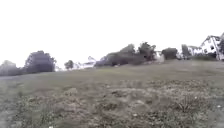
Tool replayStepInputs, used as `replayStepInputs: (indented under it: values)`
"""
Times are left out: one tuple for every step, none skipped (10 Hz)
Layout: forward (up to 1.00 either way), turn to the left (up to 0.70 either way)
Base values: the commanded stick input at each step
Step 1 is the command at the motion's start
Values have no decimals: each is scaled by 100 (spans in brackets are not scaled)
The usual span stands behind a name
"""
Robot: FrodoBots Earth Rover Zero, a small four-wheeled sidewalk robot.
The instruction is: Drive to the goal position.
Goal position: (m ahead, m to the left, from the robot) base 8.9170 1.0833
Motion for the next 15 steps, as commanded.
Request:
replayStepInputs:
  values:
    - [50,0]
    - [50,0]
    - [50,0]
    - [50,0]
    - [50,0]
    - [50,0]
    - [50,0]
    - [50,0]
    - [50,9]
    - [50,20]
    - [50,41]
    - [50,42]
    - [50,3]
    - [50,1]
    - [50,0]
